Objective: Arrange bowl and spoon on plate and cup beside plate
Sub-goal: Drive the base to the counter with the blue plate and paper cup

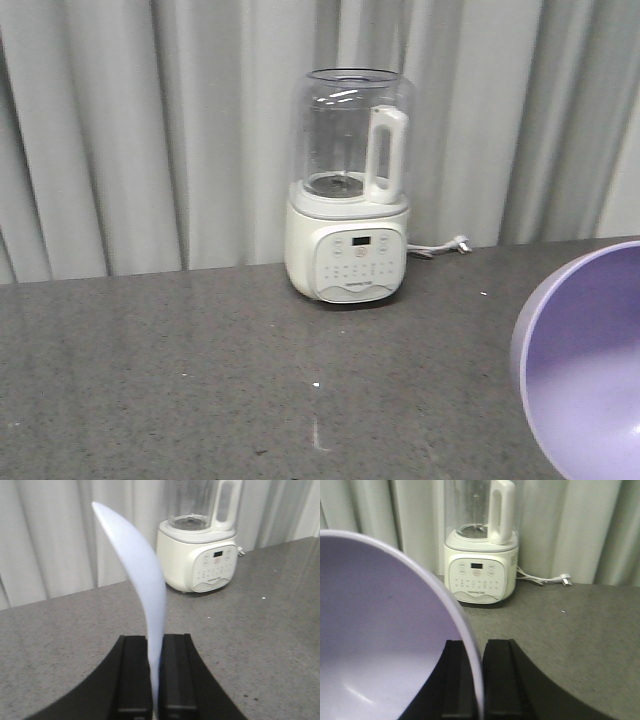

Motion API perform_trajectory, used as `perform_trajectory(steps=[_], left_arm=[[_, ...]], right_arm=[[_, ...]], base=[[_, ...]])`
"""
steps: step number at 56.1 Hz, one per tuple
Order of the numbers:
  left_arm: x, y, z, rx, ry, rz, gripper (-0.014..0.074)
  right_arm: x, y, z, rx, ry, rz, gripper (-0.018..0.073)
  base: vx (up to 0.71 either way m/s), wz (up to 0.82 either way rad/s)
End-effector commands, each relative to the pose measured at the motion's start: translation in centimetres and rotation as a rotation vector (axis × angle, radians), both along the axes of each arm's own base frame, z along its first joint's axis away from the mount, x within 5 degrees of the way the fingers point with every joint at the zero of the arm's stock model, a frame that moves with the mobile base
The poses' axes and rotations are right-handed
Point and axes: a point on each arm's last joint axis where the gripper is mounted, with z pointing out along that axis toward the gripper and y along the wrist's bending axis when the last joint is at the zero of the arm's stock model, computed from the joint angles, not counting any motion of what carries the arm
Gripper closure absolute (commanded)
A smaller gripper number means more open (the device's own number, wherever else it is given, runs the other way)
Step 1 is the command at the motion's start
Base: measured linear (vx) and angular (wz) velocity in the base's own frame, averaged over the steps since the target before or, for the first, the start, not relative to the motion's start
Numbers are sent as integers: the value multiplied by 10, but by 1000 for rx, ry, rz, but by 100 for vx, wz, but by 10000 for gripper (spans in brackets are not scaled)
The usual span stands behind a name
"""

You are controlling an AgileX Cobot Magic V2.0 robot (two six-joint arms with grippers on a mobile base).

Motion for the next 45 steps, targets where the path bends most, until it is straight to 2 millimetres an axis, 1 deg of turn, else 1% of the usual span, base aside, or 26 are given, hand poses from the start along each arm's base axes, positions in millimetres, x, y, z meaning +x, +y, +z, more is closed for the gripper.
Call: perform_trajectory(steps=[1,20,45], left_arm=[[-1,0,17,-48,-102,2,596],[-1,0,17,-48,-102,2,596],[-1,0,17,-48,-102,2,596]], right_arm=[[0,-2,15,28,-86,-30,568],[0,-2,15,28,-86,-30,568],[0,-2,15,28,-86,-30,568]], base=[[-16,-55],[-17,-57],[-15,-64]])
